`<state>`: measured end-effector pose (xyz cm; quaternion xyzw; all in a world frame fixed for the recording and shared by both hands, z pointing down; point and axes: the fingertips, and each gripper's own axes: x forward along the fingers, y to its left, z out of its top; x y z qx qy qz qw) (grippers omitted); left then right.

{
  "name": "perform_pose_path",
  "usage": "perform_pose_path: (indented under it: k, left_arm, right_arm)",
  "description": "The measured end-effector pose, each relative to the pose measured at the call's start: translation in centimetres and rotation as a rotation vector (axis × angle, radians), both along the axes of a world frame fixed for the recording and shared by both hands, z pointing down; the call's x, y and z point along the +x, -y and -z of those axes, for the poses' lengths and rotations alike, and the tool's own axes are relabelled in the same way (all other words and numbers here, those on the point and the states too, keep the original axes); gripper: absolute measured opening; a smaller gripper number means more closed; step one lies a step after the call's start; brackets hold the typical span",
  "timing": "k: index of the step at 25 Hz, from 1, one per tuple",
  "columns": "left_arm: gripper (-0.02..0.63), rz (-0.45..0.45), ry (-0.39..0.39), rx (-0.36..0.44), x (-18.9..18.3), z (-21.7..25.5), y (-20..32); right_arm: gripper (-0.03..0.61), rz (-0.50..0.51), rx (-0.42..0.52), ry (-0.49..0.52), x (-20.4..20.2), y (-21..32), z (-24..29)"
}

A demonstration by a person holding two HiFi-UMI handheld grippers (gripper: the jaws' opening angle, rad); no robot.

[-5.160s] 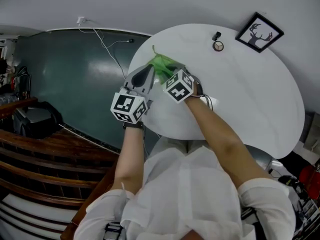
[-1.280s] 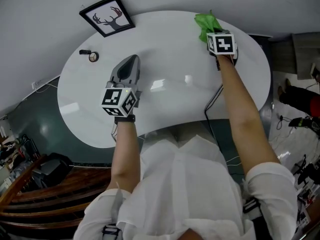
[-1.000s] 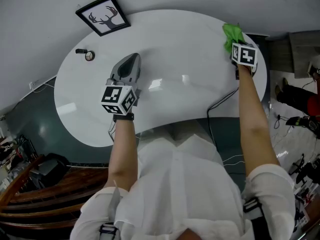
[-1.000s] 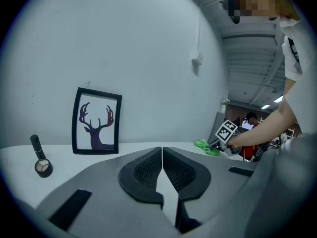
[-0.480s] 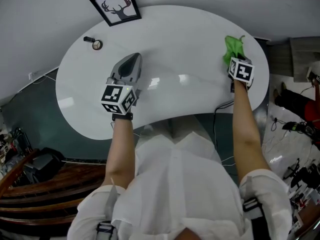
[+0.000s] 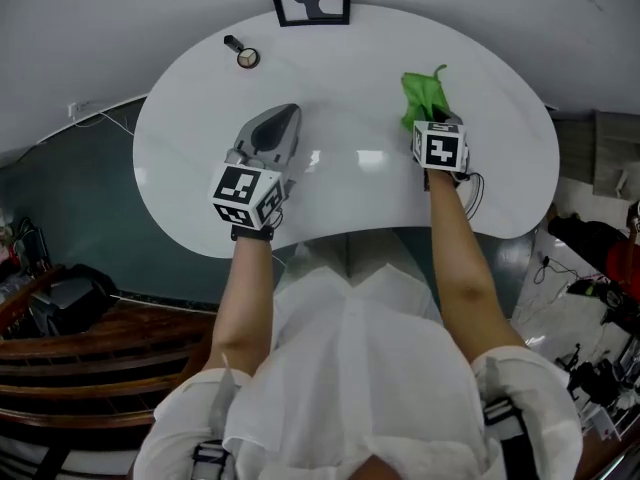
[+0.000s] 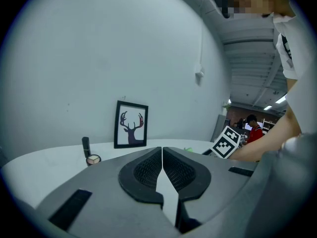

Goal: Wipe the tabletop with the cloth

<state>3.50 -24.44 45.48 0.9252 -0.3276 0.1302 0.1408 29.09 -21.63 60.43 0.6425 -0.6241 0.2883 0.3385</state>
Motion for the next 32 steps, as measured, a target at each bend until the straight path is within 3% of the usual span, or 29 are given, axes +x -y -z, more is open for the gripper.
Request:
perform_pose_path:
  k: [13,20,32]
  left_arm:
    - [0.020,0.111,0.003,0.003,-12.0,0.9,-1.1]
    - [0.020,0.160,0.021,0.007,-18.9,1.2,-2.4]
    - [0.021,0.209,0.066,0.001,-27.0,0.3,-4.3]
  right_arm:
    - [0.072,0.267,0.005,0.080,-22.6,3.3,0.6]
    - [0.072,0.383,0.004,0.100,-32.9,2.6,1.0]
    - [0.072,0.607,0.000,0.127,-47.9,-0.2,0.6]
